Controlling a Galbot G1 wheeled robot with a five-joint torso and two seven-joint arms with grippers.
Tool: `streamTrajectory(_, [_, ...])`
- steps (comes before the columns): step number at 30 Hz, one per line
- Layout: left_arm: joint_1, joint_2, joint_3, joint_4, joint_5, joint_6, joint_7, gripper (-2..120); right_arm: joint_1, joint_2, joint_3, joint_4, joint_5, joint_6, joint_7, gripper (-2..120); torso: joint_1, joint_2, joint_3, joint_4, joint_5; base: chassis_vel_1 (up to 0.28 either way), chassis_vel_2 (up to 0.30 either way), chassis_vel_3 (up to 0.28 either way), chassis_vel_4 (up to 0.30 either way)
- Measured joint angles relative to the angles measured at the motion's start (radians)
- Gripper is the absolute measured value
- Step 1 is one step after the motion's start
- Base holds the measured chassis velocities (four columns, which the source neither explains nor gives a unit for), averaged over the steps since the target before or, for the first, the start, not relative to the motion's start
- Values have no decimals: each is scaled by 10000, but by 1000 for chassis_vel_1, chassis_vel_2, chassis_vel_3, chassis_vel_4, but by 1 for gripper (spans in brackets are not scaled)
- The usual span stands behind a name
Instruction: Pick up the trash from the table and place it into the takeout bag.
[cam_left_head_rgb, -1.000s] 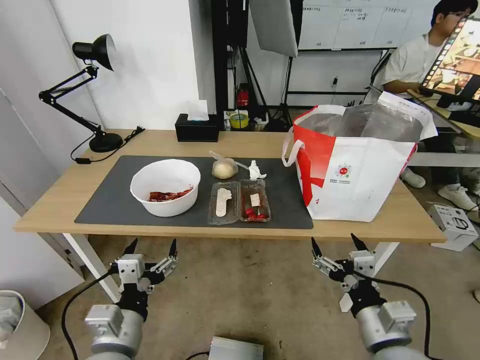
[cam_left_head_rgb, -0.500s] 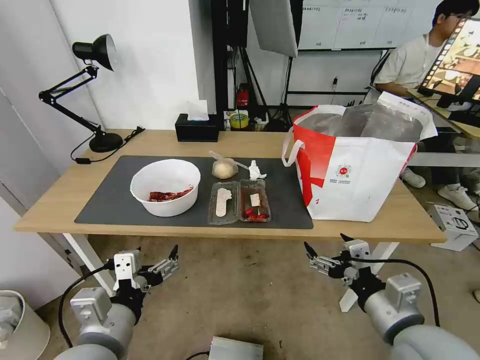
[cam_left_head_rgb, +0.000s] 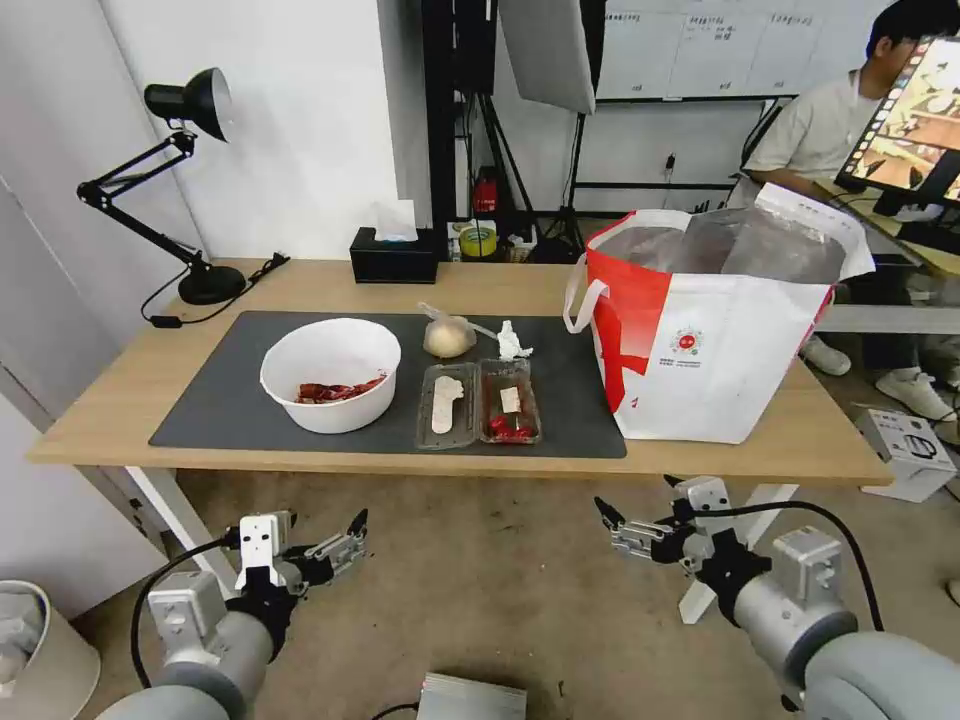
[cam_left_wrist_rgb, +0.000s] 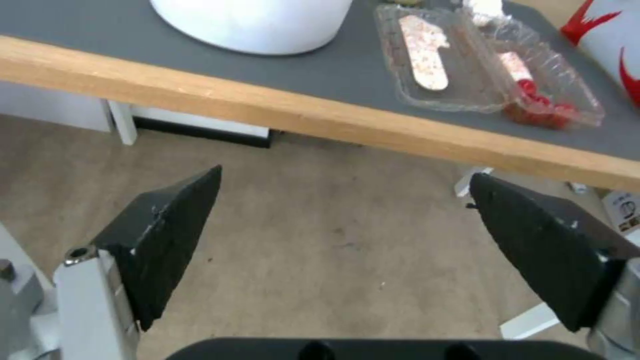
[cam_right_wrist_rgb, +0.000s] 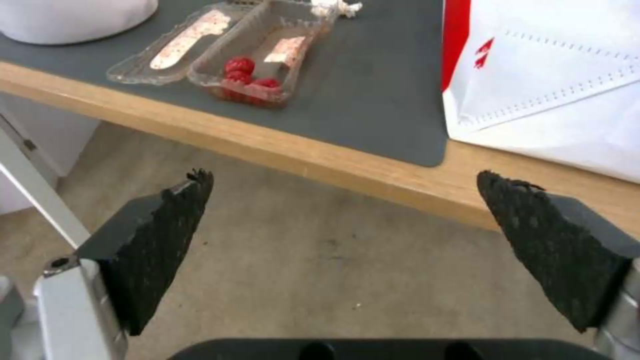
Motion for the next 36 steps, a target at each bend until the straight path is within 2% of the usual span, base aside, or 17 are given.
streamTrajectory(9, [-105, -7, 41, 11, -594, -137, -9, 100, 95, 44, -75, -134, -26, 64, 18, 100, 0, 0, 0, 0, 0, 0, 0, 0, 0])
streamTrajectory(12, [-208, -14, 71, 14, -1538, -141, -206, 100, 171, 38, -111, -212, -37, 90, 39, 100, 0, 0, 0, 0, 0, 0, 0, 0, 0])
streamTrajectory(16, [-306, -20, 120, 16, -2195, -133, -429, 100, 198, 21, -112, -238, -40, 104, 47, 100, 0, 0, 0, 0, 0, 0, 0, 0, 0])
streamTrajectory(20, [-748, -43, 344, 17, -3959, -89, -1105, 100, 205, -4, -73, -255, -44, 136, 70, 100, 0, -1, 0, 1, 0, 0, 0, 0, 0])
streamTrajectory(21, [-748, -43, 344, 17, -3959, -89, -1105, 100, 205, -4, -73, -255, -44, 136, 70, 100, 0, -1, 0, 1, 0, 0, 0, 0, 0])
streamTrajectory(23, [-1242, -49, 583, 19, -4984, -179, -1568, 100, 175, -11, -14, -250, -52, 206, 129, 100, -2, -1, 0, 0, 0, 0, 0, 0, 0])
streamTrajectory(29, [-1911, -70, 1037, 353, -5703, -527, -2146, 100, 54, 15, 87, -178, -65, 306, 170, 100, -2, 0, 0, 0, 0, 0, 0, 0, 0])
streamTrajectory(36, [-2718, -144, 1911, 1150, -6284, -1148, -2721, 100, -131, 29, 285, 10, -74, 318, 200, 100, -1, -1, 0, 0, 1, 0, 0, 0, 0])
